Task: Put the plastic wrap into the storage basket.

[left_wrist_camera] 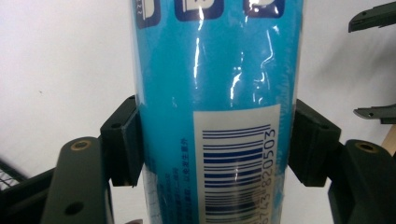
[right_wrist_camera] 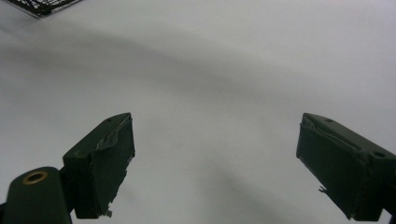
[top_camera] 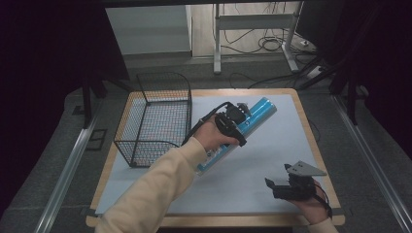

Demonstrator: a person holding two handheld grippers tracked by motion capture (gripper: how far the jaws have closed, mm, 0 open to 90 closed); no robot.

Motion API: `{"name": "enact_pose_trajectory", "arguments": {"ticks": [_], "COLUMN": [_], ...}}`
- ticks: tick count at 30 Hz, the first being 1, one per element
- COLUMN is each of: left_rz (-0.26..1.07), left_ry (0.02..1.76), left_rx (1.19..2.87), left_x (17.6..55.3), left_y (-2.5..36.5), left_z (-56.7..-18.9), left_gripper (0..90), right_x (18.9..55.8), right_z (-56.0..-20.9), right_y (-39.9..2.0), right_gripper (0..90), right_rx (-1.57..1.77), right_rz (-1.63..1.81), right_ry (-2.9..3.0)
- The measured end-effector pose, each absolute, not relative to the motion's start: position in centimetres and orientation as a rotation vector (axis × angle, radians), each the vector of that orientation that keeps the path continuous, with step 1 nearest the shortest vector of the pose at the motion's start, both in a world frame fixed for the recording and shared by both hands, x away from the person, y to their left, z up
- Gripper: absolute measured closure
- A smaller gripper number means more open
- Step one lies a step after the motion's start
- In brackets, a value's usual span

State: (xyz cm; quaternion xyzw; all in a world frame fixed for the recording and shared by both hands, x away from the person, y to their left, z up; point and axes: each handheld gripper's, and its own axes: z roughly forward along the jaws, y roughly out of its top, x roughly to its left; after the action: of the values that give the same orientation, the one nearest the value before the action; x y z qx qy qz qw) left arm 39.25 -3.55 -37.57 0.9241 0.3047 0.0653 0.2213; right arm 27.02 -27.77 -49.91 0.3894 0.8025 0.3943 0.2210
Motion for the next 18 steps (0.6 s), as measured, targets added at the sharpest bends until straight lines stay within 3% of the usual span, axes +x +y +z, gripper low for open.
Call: {"name": "enact_pose_trajectory", "arguments": {"ticks": [18], "left_rz": [0.205], "left_ry": [0.83], "left_rx": [2.558], "left_x": [40.8], "left_y": [-4.2], "left_z": [-35.1], "left_gripper": [32.1], "right_x": [27.2], "right_z": [-49.9], "right_y": [-27.8], "right_gripper": [11.6], "right_rx": [1.089], "right_rz": [1.094], "right_ry": [2.213]}}
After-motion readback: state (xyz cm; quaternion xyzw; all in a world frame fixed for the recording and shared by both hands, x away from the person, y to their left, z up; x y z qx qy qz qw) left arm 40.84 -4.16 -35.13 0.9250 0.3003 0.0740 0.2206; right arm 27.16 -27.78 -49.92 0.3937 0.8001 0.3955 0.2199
